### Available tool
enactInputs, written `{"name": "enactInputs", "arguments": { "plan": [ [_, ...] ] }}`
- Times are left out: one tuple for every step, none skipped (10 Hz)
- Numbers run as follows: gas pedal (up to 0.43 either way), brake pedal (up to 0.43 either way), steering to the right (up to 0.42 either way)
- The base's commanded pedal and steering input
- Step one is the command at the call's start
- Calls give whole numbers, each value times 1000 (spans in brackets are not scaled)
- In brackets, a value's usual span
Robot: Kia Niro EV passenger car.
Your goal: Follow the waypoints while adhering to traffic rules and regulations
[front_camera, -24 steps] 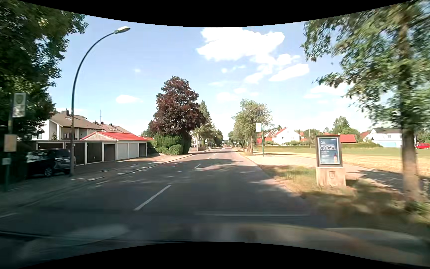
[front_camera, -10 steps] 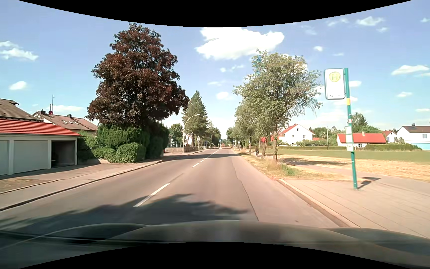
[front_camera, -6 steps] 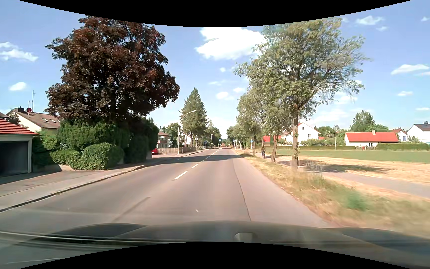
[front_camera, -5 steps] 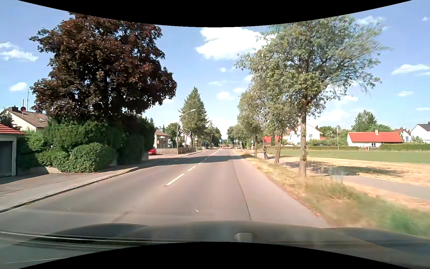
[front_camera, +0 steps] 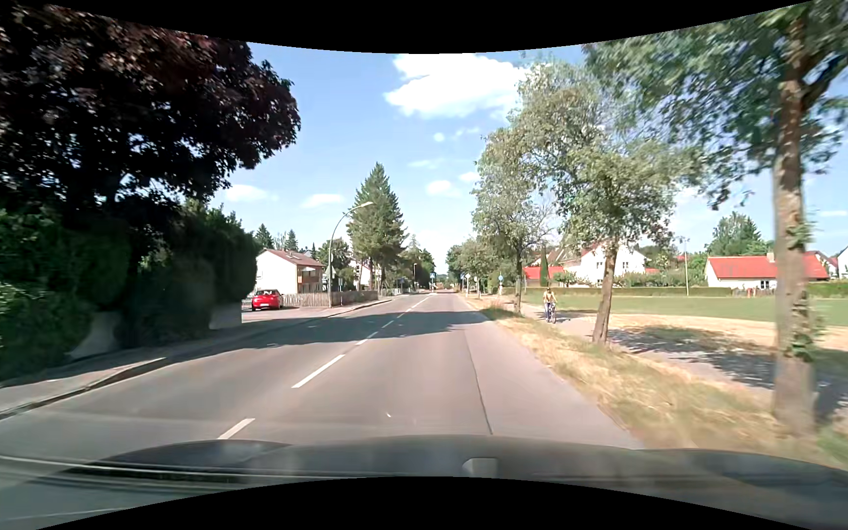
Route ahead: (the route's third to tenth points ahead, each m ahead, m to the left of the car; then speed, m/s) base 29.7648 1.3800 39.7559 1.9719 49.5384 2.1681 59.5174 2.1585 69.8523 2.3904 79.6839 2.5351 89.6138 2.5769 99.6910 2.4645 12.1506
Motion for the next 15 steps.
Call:
{"name": "enactInputs", "arguments": {
  "plan": [
    [39,6,-1],
    [47,6,-1],
    [59,6,-2],
    [59,6,-2],
    [59,6,-3],
    [59,6,-3],
    [59,6,-3],
    [59,6,-3],
    [59,6,-4],
    [87,6,-4],
    [118,6,-4],
    [118,6,-4],
    [118,6,-5],
    [118,6,-5],
    [118,6,-5]
  ]
}}
